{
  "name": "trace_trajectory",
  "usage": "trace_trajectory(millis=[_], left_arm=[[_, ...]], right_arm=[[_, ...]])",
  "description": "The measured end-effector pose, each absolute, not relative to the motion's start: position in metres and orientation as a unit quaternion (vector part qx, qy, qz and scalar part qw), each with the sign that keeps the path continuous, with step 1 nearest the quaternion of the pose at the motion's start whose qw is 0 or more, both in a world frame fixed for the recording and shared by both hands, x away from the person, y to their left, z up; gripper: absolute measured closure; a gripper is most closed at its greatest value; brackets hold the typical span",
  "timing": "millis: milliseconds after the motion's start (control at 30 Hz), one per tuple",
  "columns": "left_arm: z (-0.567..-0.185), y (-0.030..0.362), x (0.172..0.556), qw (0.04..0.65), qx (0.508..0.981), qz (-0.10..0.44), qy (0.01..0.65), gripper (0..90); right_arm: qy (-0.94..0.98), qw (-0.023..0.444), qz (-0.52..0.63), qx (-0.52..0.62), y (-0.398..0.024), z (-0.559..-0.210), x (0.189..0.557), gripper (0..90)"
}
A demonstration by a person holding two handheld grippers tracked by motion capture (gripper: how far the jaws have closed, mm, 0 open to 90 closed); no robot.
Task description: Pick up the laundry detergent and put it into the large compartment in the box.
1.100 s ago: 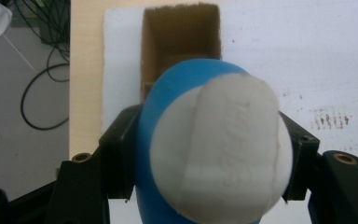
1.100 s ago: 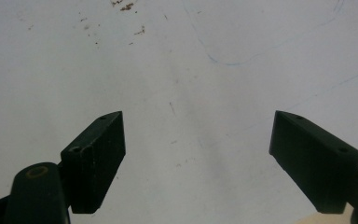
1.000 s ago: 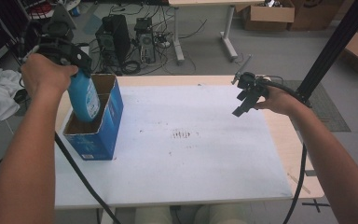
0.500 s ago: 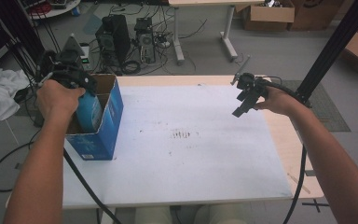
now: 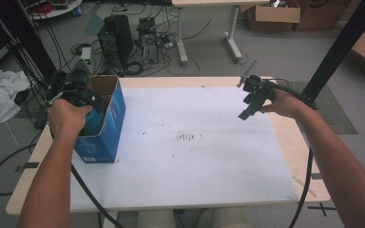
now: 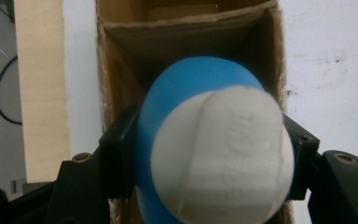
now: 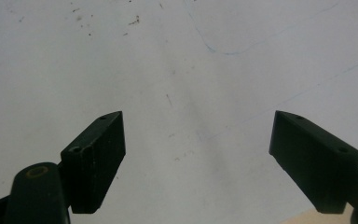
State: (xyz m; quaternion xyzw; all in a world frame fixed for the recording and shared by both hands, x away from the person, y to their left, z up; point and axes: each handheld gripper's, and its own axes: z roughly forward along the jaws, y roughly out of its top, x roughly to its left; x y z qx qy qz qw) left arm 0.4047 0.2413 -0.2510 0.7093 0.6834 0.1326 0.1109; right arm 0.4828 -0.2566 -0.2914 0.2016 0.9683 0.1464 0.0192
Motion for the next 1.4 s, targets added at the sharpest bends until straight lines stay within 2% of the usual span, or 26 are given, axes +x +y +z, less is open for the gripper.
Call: trace_trajectory(millis=[500, 1400], left_arm=[[-0.28, 0.243, 0.407, 0.093, 0.716, 0.112, 0.683, 37.5], [-0.28, 0.247, 0.408, 0.099, 0.703, 0.099, 0.697, 36.4]], right_arm=[[0.968, 0.015, 0.143, 0.203, -0.256, -0.296, 0.484, 18.4], [0.969, 0.016, 0.142, 0.201, -0.257, -0.295, 0.481, 18.5]])
